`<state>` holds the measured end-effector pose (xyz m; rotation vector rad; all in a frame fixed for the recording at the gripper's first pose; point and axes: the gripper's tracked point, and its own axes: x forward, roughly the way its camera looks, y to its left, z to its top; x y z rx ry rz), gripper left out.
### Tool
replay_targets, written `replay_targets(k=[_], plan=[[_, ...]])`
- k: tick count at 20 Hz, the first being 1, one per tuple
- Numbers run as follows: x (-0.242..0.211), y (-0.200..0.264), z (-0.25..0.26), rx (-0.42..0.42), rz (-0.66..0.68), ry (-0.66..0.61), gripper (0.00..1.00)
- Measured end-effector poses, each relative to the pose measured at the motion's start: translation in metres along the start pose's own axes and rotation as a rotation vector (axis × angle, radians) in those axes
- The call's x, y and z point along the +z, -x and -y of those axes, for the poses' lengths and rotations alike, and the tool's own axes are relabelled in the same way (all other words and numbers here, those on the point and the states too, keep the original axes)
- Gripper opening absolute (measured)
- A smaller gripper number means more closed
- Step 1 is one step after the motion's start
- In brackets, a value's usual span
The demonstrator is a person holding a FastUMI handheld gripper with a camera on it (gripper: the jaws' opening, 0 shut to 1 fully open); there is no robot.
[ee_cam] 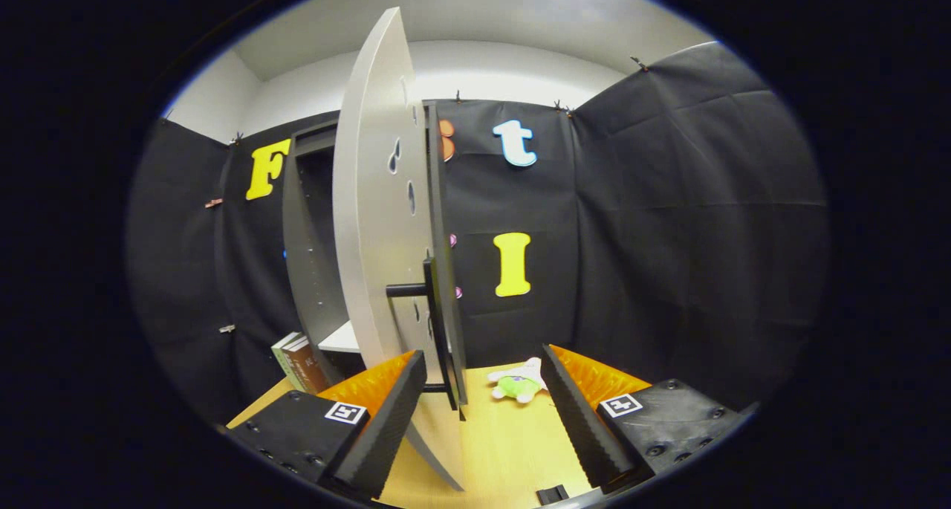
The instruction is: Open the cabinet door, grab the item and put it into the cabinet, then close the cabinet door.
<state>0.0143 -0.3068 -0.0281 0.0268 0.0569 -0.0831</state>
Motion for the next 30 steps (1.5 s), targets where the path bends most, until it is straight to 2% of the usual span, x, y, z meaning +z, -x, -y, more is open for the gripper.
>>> replay_targets(k=[6,11,14,21,25,30], plan=[[-0.003,-0.002,-0.022,0.058,-0.002,-0.023,0.97],[-0.011,-0.005,-0.069,0.09,-0.015,-0.042,0.97],[-0.015,-0.008,-0.099,0.081,-0.015,-0.061,0.97],[-0.021,-0.033,-0.191,0.072,0.002,-0.084,0.97],[-0.018,-0.044,-0.262,0.125,0.022,-0.078,0.97],[-0.023,-0.043,-0.317,0.138,0.052,-0.059,0.97]])
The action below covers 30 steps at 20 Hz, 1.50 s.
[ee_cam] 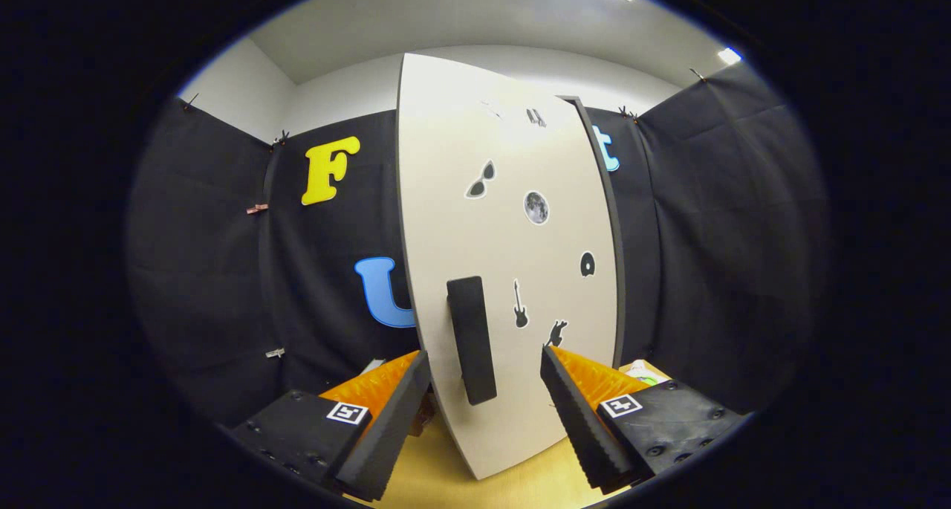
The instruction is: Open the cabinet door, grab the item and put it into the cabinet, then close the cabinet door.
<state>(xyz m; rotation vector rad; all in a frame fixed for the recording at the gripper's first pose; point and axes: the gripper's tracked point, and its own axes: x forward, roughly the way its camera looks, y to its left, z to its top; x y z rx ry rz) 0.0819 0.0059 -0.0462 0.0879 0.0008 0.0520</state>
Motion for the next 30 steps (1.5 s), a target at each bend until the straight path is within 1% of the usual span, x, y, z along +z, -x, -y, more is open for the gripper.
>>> replay_targets(k=[3,7,14,17,22,30], plan=[[-0.002,-0.005,-0.022,0.022,-0.015,0.005,0.97],[-0.001,-0.007,-0.021,0.055,-0.032,0.04,0.97],[0.021,-0.016,0.012,0.068,0.005,0.038,0.97],[0.026,-0.02,0.017,0.087,0.026,0.025,0.97],[0.023,-0.03,0.015,0.123,0.002,0.045,0.98],[0.022,-0.047,0.02,0.137,0.001,0.037,0.98]])
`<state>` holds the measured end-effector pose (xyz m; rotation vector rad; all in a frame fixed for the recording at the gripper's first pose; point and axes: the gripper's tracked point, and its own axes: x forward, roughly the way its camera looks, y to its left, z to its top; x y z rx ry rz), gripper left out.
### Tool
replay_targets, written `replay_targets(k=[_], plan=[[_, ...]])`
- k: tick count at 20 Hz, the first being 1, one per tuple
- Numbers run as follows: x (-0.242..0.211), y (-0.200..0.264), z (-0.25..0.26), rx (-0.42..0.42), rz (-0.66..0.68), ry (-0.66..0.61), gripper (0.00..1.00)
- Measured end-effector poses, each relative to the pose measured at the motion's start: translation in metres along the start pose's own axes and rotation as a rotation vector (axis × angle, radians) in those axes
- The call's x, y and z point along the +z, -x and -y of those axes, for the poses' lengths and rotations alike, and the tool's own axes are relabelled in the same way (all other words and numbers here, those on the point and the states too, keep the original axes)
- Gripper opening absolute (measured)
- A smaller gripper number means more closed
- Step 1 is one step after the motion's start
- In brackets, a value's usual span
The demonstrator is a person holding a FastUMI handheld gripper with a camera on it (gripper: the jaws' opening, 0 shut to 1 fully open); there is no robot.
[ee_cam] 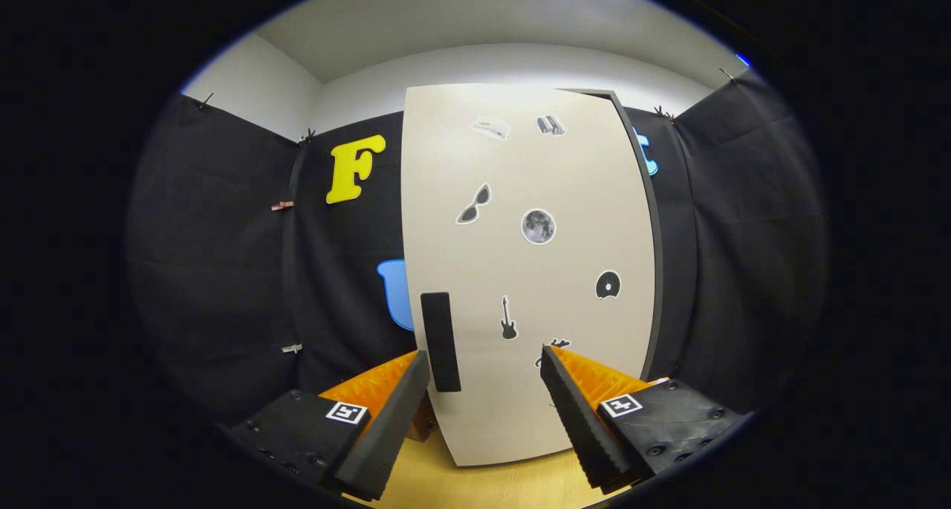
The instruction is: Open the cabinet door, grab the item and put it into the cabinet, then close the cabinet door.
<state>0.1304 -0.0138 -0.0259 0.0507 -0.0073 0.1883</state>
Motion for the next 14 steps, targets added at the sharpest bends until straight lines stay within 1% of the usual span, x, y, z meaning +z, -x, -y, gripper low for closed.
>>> replay_targets(k=[5,14], plan=[[-0.0024,-0.0012,0.0033,-0.001,-0.007,0.026,0.98],[-0.0027,0.0017,0.0049,0.003,-0.006,0.031,0.98]])
